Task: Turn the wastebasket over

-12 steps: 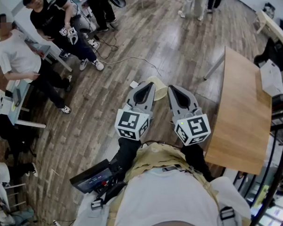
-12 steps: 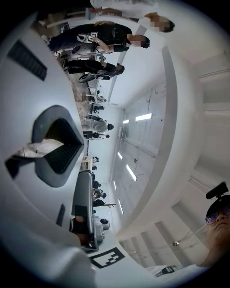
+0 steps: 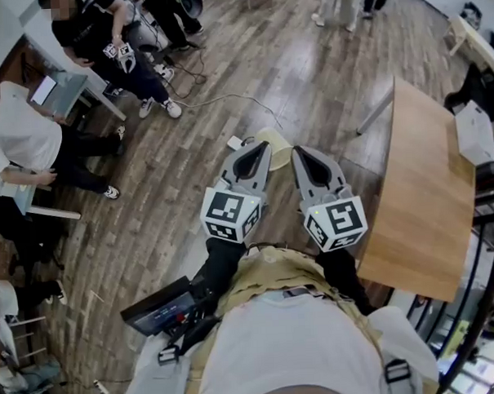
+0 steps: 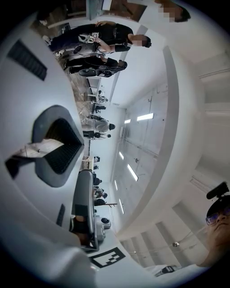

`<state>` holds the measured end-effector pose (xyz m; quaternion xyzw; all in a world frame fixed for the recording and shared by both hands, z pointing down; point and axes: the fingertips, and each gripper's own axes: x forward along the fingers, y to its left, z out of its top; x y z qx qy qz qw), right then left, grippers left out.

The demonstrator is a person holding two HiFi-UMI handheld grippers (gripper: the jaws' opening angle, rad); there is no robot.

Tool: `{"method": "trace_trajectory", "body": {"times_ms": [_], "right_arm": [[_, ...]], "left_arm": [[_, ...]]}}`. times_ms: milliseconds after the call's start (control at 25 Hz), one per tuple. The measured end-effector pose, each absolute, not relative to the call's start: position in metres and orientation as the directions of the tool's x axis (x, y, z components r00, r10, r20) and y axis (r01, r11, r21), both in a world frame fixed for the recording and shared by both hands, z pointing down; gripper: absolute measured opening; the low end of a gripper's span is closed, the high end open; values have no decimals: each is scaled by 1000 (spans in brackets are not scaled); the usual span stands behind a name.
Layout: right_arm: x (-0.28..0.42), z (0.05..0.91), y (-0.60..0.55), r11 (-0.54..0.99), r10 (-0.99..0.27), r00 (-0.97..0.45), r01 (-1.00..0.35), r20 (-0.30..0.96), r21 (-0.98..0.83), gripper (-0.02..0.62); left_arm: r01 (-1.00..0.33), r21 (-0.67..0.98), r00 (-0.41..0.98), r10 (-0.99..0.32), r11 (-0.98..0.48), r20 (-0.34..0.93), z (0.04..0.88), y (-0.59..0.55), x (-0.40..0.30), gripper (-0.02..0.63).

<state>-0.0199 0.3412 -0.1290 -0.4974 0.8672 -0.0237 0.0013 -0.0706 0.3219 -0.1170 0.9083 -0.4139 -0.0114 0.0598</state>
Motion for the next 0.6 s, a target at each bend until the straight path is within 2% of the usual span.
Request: {"method": "trace_trajectory", "body": {"times_ms": [600], "right_arm": [[-28,-127,352,513,-857,-514,-857,24,-58,20]], "left_arm": [[-757,123,650,-759,-642,35,-115,334,-78,0]]}}
